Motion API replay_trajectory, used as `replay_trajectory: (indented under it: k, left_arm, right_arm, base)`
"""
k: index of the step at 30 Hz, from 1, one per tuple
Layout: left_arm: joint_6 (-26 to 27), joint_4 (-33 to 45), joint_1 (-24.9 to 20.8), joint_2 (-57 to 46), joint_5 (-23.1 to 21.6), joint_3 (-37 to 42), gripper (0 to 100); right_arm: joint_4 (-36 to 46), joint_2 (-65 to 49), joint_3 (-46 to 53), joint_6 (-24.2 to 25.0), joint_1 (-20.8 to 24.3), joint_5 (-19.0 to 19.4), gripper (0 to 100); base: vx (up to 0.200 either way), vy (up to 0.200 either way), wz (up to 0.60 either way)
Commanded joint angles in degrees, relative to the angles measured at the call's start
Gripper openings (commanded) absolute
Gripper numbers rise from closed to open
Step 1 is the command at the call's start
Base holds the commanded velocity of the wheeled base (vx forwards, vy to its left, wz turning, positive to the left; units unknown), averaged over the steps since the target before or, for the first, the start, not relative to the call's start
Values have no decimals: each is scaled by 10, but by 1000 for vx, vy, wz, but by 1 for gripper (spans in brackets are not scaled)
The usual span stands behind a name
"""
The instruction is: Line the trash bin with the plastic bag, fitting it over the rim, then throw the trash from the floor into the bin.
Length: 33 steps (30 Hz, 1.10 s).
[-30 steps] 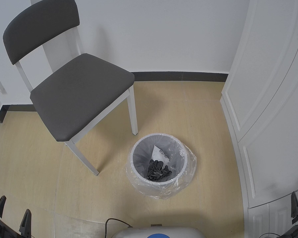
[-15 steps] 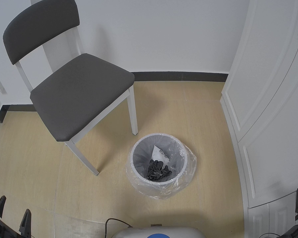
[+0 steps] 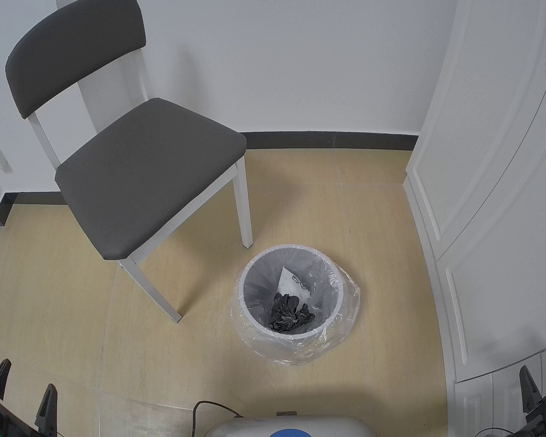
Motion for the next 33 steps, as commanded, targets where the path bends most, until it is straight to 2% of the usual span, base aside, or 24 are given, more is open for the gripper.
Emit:
replay_trajectory:
  k: [1,8,33]
  left_arm:
    - [-1,0,0,-8,-1,10,100]
    - [-4,0,0,-8,0,10,100]
    - [-4,0,0,-8,0,10,100]
  right_arm:
    - [3,-9,10,-5,0,-4,100]
    - [5,-9,10,21,1,-7,100]
    - [4,-9,10,18,1,-8,100]
  base:
    - [0,0,0]
    - [0,0,0]
    - [0,0,0]
